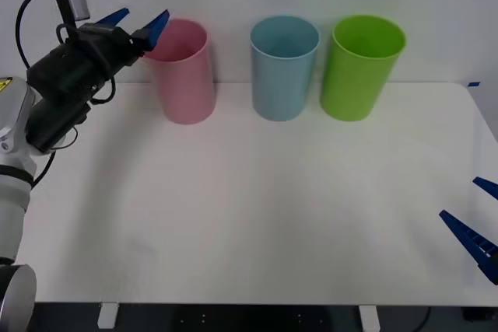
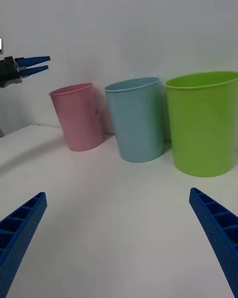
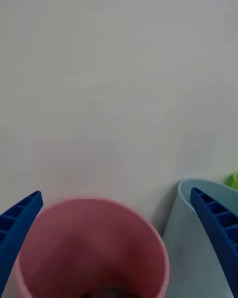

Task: Grasp the object on the table and drop it into the matching bin: aluminum can to the light blue bin, PET bottle to the pink bin.

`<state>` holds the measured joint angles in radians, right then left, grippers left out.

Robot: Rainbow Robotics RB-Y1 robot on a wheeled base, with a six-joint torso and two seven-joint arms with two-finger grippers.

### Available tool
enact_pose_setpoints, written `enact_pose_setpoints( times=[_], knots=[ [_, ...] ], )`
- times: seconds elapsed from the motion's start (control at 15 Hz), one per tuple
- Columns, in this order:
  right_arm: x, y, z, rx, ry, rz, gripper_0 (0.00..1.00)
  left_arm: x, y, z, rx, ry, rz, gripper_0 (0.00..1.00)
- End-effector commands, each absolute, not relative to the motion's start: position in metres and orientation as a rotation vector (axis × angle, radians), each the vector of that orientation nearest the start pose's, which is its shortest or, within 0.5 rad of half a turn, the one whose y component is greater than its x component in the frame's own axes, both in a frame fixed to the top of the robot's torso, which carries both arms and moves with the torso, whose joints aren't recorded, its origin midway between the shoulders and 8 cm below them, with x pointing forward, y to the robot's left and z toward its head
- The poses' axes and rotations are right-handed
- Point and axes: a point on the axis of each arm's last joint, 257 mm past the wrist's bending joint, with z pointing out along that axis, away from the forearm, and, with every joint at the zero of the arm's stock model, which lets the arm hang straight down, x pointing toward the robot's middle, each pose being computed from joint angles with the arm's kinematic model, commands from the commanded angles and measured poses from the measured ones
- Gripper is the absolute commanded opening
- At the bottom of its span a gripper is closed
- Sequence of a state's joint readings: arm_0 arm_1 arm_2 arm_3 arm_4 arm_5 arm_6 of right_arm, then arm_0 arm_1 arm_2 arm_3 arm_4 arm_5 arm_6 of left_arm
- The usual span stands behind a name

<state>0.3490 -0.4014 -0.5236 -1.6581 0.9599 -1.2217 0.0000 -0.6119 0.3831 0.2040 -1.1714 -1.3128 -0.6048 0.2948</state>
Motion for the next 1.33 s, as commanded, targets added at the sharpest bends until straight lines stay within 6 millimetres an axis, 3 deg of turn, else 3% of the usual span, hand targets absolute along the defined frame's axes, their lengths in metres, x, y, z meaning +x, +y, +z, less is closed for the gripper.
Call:
enact_pose_setpoints(
  times=[0.07,0.8,1.13,1.33],
  knots=[
    [0.342,-0.33,-0.169,-0.465,1.441,0.567,1.0,0.633,0.246,-0.028,0.26,1.348,-0.542,1.0],
    [0.342,-0.33,-0.169,-0.465,1.441,0.567,1.0,0.526,0.335,-0.084,0.312,1.371,-0.462,1.0],
    [0.342,-0.33,-0.169,-0.465,1.441,0.567,1.0,0.476,0.388,-0.11,0.365,1.394,-0.338,1.0],
    [0.342,-0.33,-0.169,-0.465,1.441,0.567,1.0,0.444,0.407,-0.121,0.376,1.425,-0.357,1.0]
  ],
)
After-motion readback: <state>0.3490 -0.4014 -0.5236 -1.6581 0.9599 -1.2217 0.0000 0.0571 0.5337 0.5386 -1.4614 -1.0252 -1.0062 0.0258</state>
